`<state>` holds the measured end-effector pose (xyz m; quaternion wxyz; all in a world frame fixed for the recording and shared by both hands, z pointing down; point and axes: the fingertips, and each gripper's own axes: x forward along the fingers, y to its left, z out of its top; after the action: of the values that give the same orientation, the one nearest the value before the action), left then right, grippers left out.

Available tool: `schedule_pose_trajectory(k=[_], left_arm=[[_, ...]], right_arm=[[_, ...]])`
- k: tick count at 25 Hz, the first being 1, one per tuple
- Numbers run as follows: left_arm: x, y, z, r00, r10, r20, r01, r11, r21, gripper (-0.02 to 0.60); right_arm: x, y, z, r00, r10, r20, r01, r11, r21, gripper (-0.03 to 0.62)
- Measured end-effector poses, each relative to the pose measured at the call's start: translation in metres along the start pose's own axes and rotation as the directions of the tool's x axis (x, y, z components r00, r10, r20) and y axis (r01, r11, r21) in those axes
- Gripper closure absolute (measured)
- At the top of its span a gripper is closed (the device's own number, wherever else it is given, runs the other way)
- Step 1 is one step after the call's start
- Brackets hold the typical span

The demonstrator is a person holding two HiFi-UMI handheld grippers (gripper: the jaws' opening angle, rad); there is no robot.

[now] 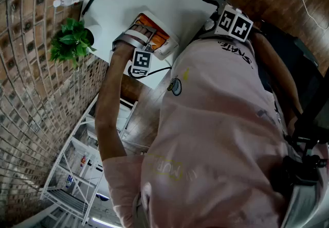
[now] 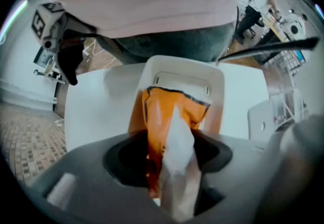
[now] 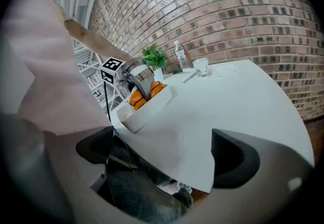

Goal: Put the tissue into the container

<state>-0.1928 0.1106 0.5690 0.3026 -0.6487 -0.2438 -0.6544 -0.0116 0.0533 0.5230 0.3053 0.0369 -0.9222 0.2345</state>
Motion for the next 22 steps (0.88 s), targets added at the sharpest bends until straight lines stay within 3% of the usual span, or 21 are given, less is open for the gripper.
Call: schedule_pose_trajectory(k=[2, 5, 7, 9, 11, 14, 18, 22], left_arm=[[-0.009, 0.005, -0.006, 0.999, 0.038, -0.008, -0.039, 0.997, -0.069, 0.364], [-0.029, 0.011, -0.013, 0.996, 0.088, -0.026, -0.092, 0.977, -0.191, 0.377], [-0.049, 0.015, -0.014, 0.989, 0.142, -0.033, -0.145, 0.944, -0.296, 0.378], [-0.076, 0.020, -0.012, 0.978, 0.206, -0.028, -0.200, 0.891, -0.407, 0.379], [-0.110, 0.019, -0.007, 0.970, 0.241, -0.030, -0.227, 0.857, -0.462, 0.377], [-0.164, 0.014, -0.001, 0.967, 0.249, -0.063, -0.251, 0.868, -0.429, 0.376], [-0.222, 0.015, 0.006, 0.952, 0.276, -0.133, -0.300, 0.930, -0.212, 0.376], [-0.229, 0.016, 0.010, 0.952, 0.273, -0.141, -0.285, 0.955, -0.077, 0.374]], right_arm=[[-0.001, -0.003, 0.000, 1.000, -0.009, 0.009, 0.008, 1.000, 0.006, 0.003], [-0.001, -0.005, 0.004, 1.000, -0.009, 0.019, 0.009, 1.000, 0.011, 0.003], [0.000, -0.003, 0.009, 1.000, 0.003, 0.015, -0.003, 1.000, 0.004, 0.003], [0.003, -0.002, 0.014, 1.000, 0.020, 0.005, -0.020, 1.000, -0.018, 0.003], [0.007, 0.000, 0.017, 0.999, 0.035, -0.005, -0.036, 0.999, -0.039, 0.003], [0.015, -0.003, 0.013, 0.998, 0.055, -0.025, -0.056, 0.995, -0.079, 0.003], [0.023, -0.001, 0.015, 0.994, 0.096, -0.044, -0.099, 0.991, -0.095, 0.003], [0.030, 0.004, 0.018, 0.994, 0.104, -0.046, -0.108, 0.989, -0.101, 0.003]])
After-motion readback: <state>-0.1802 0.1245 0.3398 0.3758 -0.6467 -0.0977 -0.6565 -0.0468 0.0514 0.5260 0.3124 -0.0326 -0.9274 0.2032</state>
